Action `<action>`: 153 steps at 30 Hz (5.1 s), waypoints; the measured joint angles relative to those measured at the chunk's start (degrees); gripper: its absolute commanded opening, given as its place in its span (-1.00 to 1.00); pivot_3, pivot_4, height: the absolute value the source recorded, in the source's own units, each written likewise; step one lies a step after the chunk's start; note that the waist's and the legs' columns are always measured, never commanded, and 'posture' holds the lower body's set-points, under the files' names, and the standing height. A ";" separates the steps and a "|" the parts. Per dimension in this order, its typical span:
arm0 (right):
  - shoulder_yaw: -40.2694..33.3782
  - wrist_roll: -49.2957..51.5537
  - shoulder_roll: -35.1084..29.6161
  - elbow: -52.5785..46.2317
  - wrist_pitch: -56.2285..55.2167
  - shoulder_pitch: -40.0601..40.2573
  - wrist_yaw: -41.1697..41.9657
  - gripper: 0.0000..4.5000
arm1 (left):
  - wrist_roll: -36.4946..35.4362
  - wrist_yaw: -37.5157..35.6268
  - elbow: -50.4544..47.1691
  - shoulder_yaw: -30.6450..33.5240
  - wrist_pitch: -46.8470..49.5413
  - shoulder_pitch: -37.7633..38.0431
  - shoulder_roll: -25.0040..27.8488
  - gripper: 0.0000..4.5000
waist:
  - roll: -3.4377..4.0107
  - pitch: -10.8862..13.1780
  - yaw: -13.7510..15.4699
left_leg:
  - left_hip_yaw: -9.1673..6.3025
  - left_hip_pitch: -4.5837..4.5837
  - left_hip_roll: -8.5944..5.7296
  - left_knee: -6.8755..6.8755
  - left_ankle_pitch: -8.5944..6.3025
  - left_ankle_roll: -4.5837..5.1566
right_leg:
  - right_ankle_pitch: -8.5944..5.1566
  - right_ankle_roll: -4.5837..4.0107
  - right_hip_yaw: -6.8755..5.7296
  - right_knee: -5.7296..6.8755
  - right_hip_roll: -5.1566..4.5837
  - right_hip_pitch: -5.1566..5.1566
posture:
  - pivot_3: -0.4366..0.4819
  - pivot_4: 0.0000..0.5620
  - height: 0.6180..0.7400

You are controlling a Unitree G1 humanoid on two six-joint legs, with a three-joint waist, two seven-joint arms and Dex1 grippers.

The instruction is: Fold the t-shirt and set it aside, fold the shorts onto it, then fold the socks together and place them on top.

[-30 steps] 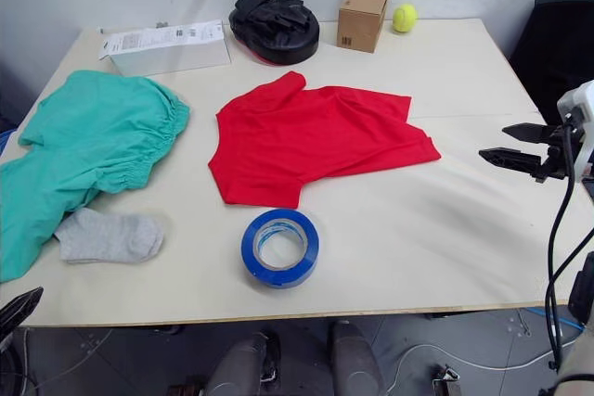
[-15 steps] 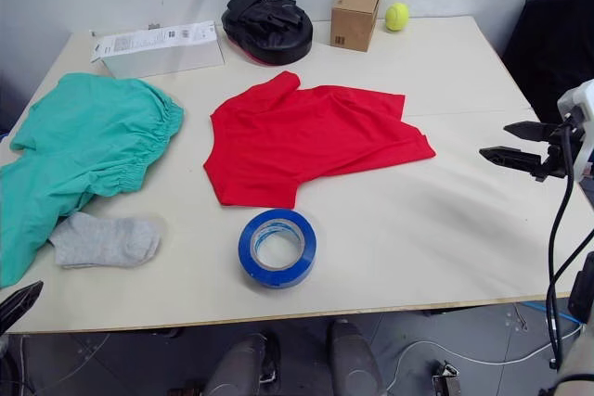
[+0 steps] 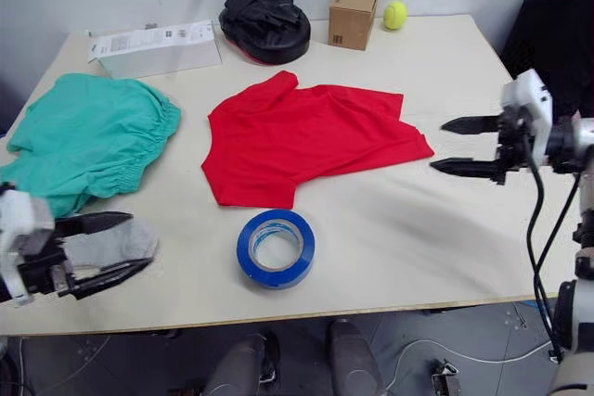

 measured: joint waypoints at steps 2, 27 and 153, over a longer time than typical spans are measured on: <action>0.08 4.03 -1.28 -8.73 3.68 2.62 0.03 1.00 | 1.94 -3.83 -0.15 -8.56 -2.00 -7.18 3.36 0.98 | 0.06 0.02 0.23 | 0.01 -0.05 0.03 0.00 -0.01 -0.01 | -0.01 0.00 -0.01 0.00 0.06 -0.04 | -0.05 -0.47 1.00; -5.74 19.86 -4.44 -45.50 15.82 17.67 -7.37 1.00 | 37.77 -26.27 38.19 -59.52 -39.26 -54.45 -23.86 0.74 | -0.07 0.05 2.87 | 0.12 -0.76 0.04 1.32 -0.11 0.47 | 0.35 0.66 0.25 0.25 0.19 -0.31 | -0.05 -0.47 1.00; 1.10 3.78 10.66 -27.36 3.85 11.57 -16.16 1.00 | 45.19 -4.50 49.36 -47.60 -41.20 -54.15 -15.47 0.16 | -0.89 0.00 2.97 | 0.60 -0.85 0.81 1.40 0.02 -0.20 | -0.17 -0.49 -2.16 1.50 -0.23 -0.91 | -0.05 -0.47 1.00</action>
